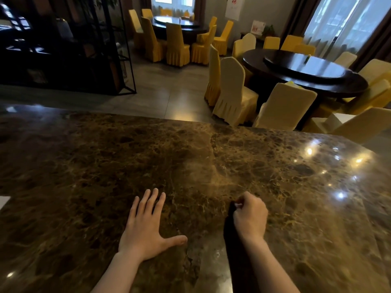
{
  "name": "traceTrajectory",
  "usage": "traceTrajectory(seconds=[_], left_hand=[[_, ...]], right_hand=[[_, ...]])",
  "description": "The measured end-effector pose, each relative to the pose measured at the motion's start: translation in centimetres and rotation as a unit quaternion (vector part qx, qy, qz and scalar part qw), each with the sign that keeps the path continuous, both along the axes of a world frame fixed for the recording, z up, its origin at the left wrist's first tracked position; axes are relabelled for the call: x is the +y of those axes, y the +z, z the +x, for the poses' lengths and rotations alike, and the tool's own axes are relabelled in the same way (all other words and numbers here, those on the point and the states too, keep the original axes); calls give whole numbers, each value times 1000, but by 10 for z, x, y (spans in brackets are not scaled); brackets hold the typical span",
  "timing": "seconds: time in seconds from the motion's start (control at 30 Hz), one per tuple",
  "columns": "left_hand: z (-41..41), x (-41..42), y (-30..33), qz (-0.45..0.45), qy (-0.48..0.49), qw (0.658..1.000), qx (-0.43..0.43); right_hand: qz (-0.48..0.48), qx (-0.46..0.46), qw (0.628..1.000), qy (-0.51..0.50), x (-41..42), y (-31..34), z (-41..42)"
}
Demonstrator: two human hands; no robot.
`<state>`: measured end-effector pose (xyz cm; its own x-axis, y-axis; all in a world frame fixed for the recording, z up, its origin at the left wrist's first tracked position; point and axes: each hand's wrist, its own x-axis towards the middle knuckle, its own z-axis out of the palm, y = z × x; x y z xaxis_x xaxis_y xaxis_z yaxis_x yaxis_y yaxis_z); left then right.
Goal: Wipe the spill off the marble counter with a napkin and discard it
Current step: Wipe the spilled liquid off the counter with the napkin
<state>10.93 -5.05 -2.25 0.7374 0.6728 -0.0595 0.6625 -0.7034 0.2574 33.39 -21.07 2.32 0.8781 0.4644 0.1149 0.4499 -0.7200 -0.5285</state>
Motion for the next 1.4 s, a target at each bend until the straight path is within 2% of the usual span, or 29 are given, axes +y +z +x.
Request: traceTrajectory(seconds=[0.13,0.27,0.33,0.4,0.47,0.53,0.57,0.63,0.7,0.77,0.8,0.87,0.97,1.03,1.1,1.17,1.23,1.27,1.33,1.4], left_hand=[[-1,-1,-2,7,-4,1000,14],[0,1,-6,10,-2,1000,0],[0,2,-8,12,-5,1000,-4],[0,3,-10,13,-1,1000,-9],[1,3,-9,11,1,1000,-11],[1,2,-9,9,-1,1000,-9],[1,2,-9,10,0,1000,-9],[1,3,-8,14,0,1000,-5],[1,4,-8,17,-6,1000,0],[0,4,-9,16,-7,1000,-7],[0,4,-9,18,-7,1000,-11],[0,4,-9,20,-8,1000,-8],[0,4,-11,21,-7,1000,-7],[1,4,-11,18,-7,1000,-8],[1,4,-12,15,-5,1000,-15],[0,5,-12,16,-7,1000,-13],[-1,6,-13,14,-12,1000,5],[0,6,-13,13,-10,1000,5],[0,6,-12,7,-9,1000,0],[-1,5,-11,5,-9,1000,-2]], right_hand=[[15,-1,980,199,31,0,-60],[-2,-42,951,306,12,-2,-71],[-7,-42,970,240,-12,-4,-35],[-2,-19,996,87,-40,-4,13],[7,0,998,-58,-60,-1,46],[18,0,990,-137,-55,-2,46],[25,-3,990,-137,-43,-3,36],[37,4,997,-63,-12,-5,2],[21,10,997,69,9,-7,-38],[-3,-7,979,206,9,-8,-56],[-10,-10,970,241,3,-7,-51],[-19,-10,979,203,-14,-5,-23],[-6,5,1000,-12,-32,1,29],[-3,-8,996,-85,-16,2,26],[22,0,998,-53,16,-2,-7],[46,15,995,87,46,-5,-49],[25,0,964,265,56,-5,-76],[10,-5,947,321,55,-3,-75],[-1,0,949,314,46,1,-49],[-8,0,986,168,30,1,-9]])
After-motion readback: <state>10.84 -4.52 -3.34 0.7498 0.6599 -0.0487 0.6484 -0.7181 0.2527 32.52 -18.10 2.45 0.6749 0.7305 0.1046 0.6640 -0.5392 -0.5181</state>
